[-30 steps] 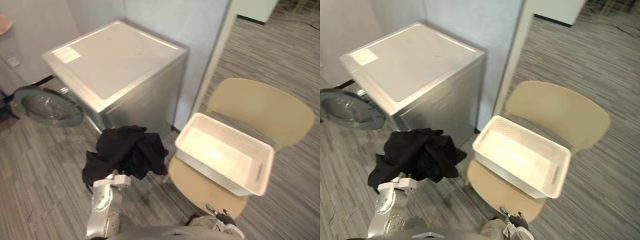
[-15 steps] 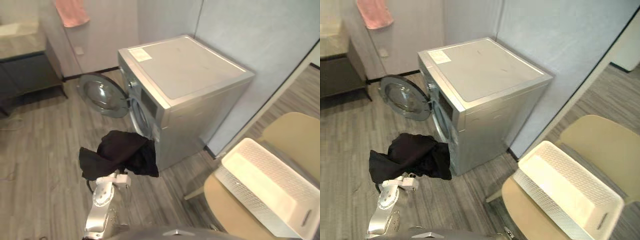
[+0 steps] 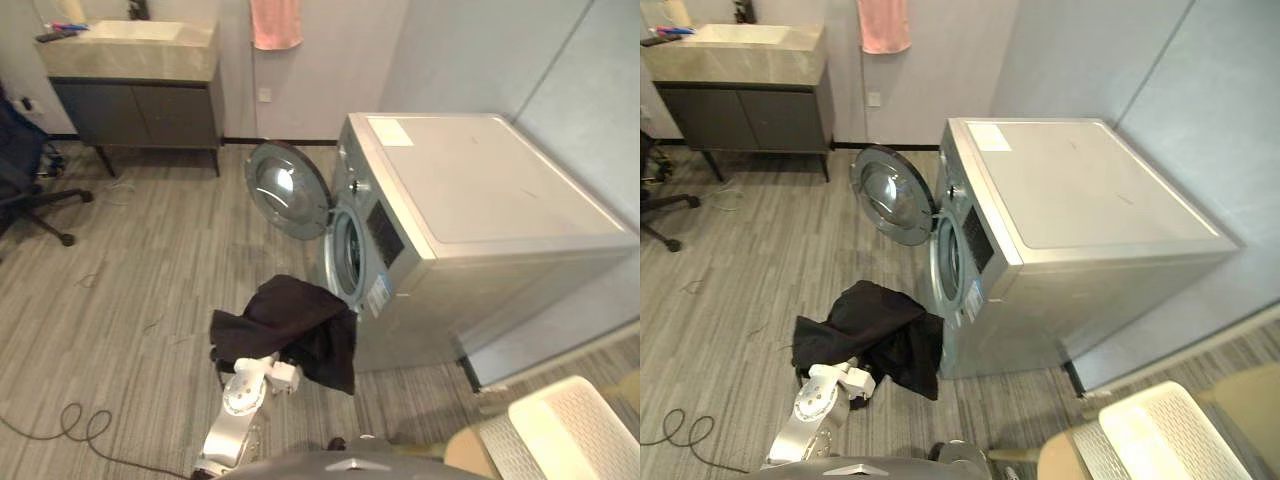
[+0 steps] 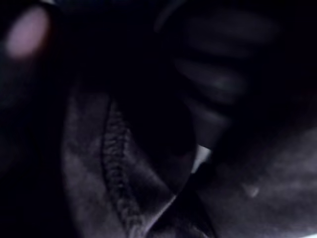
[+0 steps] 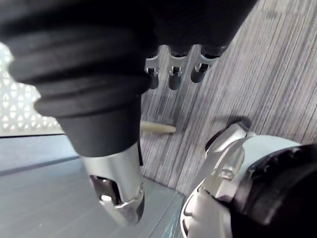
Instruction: Pick up the laundry basket with both hands and put the clothes into the washing machine.
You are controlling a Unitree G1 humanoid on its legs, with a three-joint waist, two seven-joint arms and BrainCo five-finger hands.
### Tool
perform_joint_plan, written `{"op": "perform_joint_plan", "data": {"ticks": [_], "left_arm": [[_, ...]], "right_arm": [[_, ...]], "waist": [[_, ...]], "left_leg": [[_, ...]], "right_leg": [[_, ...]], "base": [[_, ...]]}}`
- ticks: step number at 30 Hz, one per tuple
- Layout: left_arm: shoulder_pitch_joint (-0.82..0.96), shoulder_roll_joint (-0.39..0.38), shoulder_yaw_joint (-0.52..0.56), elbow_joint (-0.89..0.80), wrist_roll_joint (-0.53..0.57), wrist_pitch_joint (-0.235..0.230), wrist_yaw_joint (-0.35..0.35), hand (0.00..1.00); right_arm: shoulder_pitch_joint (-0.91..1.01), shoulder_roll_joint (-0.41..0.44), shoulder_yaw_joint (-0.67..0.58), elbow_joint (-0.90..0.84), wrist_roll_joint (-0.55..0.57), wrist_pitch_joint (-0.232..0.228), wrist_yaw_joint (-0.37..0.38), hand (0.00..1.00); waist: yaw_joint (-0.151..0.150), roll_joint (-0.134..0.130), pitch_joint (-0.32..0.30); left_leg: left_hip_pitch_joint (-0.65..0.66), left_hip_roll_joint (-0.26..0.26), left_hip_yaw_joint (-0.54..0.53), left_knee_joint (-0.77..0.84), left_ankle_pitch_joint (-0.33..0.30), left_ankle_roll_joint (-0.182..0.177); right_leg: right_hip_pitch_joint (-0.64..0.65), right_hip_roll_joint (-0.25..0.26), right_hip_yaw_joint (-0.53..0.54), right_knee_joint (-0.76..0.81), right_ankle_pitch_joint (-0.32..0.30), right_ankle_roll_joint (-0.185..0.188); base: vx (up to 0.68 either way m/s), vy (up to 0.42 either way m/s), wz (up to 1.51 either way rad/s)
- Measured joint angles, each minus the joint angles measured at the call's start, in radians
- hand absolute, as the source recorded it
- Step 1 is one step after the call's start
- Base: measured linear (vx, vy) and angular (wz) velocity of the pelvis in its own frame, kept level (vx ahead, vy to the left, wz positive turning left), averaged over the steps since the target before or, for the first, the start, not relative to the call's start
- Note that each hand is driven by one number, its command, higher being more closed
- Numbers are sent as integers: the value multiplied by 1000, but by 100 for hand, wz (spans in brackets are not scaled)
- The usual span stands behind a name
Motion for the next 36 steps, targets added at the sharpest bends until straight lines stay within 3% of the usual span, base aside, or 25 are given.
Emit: {"op": "perform_joint_plan", "data": {"ticks": [4, 5, 6, 7, 8, 9, 10, 11, 12, 13, 15, 17, 18, 20, 21, 22, 23, 24, 25, 27, 29, 31, 32, 34, 36], "left_arm": [[-34, -3, -20, -8, -1, -1, -5, 100], [-33, -4, -29, -14, -2, -1, -10, 100], [-32, -1, -29, -16, -2, 1, -15, 100], [-26, 0, -25, -24, -3, 3, -17, 100], [-25, -1, -10, -38, -4, 4, -17, 100], [-21, -1, -2, -49, -4, 4, -17, 100], [-4, -1, 37, -74, -4, 2, -15, 100], [1, -2, 58, -79, -4, -1, -12, 100], [-5, -4, 79, -78, -5, -3, -6, 100], [-5, -6, 88, -81, -6, -3, 1, 100], [12, -6, 95, -77, -12, -2, 9, 100], [34, -2, 112, -75, -23, -3, 13, 100], [36, -4, 115, -67, -24, -4, 14, 100], [40, -14, 114, -47, -33, -6, 17, 100], [59, -35, 115, -23, -44, -8, 28, 100], [69, -10, 135, 11, -54, -1, 36, 100], [75, 2, 145, 18, -62, 4, 44, 100], [81, 25, 144, 15, -63, 7, 49, 100], [81, 44, 132, 2, -63, 7, 48, 100], [76, 63, 112, -30, -62, 6, 40, 100], [68, 72, 106, -51, -60, -2, 31, 100], [59, 71, 109, -52, -59, -4, 34, 100], [61, 64, 110, -52, -59, -5, 42, 100], [63, 55, 114, -52, -59, -10, 51, 100], [61, 52, 118, -50, -59, -11, 52, 100]], "right_arm": [[25, -1, 2, -13, 5, 12, 5, 0], [35, -8, 1, -40, 11, 7, 2, 0], [35, -9, 1, -48, 11, 3, -4, 0], [33, -10, 4, -55, 12, 1, -9, 0], [32, -13, 13, -79, 13, -1, -10, 0], [30, -14, 17, -91, 13, -4, -11, 0], [15, -14, 35, -114, 25, -7, -15, 0], [7, -11, 56, -128, 35, -10, -16, 0], [-18, -16, 82, -145, 36, -18, -17, 0], [-37, -20, 108, -166, 36, -27, -22, 0], [-74, -20, 184, -191, 34, -29, -35, 0], [-130, -10, 250, -195, 31, -31, -35, 0], [-153, -6, 268, -191, 29, -34, -36, 0], [-156, -11, 267, -184, -4, -38, -38, 0], [-151, -25, 264, -148, -11, -41, -38, 0], [-143, -16, 273, -96, -11, -31, -44, 0], [-139, -15, 266, -81, -14, -24, -45, 0], [-112, -8, 259, -80, -23, -24, -42, 0], [-85, -7, 235, -79, -30, -25, -37, 0], [-66, -8, 210, -76, -38, -24, -32, 0], [-56, -8, 187, -80, -42, -15, -21, 0], [-52, -8, 155, -77, -47, -10, -9, 0], [-47, -11, 147, -75, -47, -8, -9, 0], [-36, -24, 146, -76, -49, -8, -7, 0], [-28, -21, 145, -74, -53, -6, -7, 0]], "waist": [[-24, 23, -52], [-24, 42, -49], [-24, 62, -50], [-24, 63, -47], [-23, 77, -38], [-17, 88, -32], [4, 82, -32], [13, 73, -27], [32, 68, -31], [34, 79, -19], [55, 65, -17], [80, 36, -9], [80, 33, -9], [84, 37, -12], [87, 49, -31], [69, 7, -41], [62, -7, -48], [61, -27, -59], [59, -36, -60], [56, -29, -62], [54, -17, -63], [52, -17, -62], [45, -7, -59], [46, 9, -66], [39, 8, -67]], "left_leg": [[-20, 26, -54, 58, -57, -17], [-71, 52, -48, 218, -100, -29], [-110, 65, -50, 342, -94, -53], [-153, 77, -52, 488, -54, -130], [-198, 100, -45, 636, 31, -151], [-213, 110, -32, 699, 92, -154], [-228, 142, 22, 806, 279, -143], [-246, 151, 46, 845, 380, -130], [-294, 163, 63, 929, 365, -124], [-334, 171, 79, 962, 261, -80], [-389, 170, 113, 892, 121, 9], [-409, 161, 52, 619, 52, 20], [-405, 140, -67, 390, 56, 22], [-360, 116, -229, 172, 77, 20], [-337, 78, -302, 164, 102, -148], [-355, 39, -232, 273, 30, -145], [-360, 35, -213, 302, 12, -141], [-355, 36, -179, 334, -17, -133], [-338, 33, -139, 342, -35, -107], [-295, 34, -66, 318, -46, -72], [-232, 42, 18, 257, -36, -41], [-159, 43, 95, 189, -20, -17], [-114, 48, 148, 156, -19, -14], [-62, 73, 234, 99, -13, -17], [-30, 93, 293, 57, 1, -32]], "right_leg": [[29, 28, -61, -8, -79, -11], [52, 56, -74, -11, -95, -20], [80, 72, -72, -3, -113, -21], [118, 84, -65, 2, -127, -23], [152, 100, -44, 1, -128, -25], [168, 107, -26, -1, -129, -26], [210, 125, 46, -35, -128, -35], [234, 128, 83, -73, -126, -40], [270, 129, 139, -125, -122, -35], [279, 126, 183, -138, -120, -31], [277, 86, 296, -158, -120, -27], [278, 28, 420, -195, -132, -25], [271, 0, 473, -207, -145, -2], [272, -33, 538, -203, -178, 55], [280, -71, 592, -197, -206, 86], [273, -128, 655, -179, -172, 86], [263, -131, 680, -162, -127, 86], [237, -137, 708, -135, -25, 114], [208, -147, 712, -118, 80, 138], [147, -160, 714, -79, 240, 120], [55, -159, 690, 36, 311, 88], [-37, -137, 550, 204, 236, 67], [-62, -150, 410, 256, 173, 33], [-68, -148, 246, 238, 106, 18], [-67, -140, 176, 183, 83, 29]], "base": [[253, -96, 44], [333, -45, -2], [421, -58, -11], [407, -34, -23], [290, -16, -36], [257, 0, -96], [207, 9, -117], [337, 24, -161], [274, 60, -130], [328, 141, -134], [286, 258, -136], [314, 400, -170], [319, 506, -136], [330, 628, -113], [443, 819, -126], [309, 556, -102], [382, 605, -73], [350, 504, -62], [455, 688, -64], [226, 408, -75], [139, 341, -103], [101, 232, -108], [46, 138, -103], [15, 48, -128], [48, -61, -120]]}}
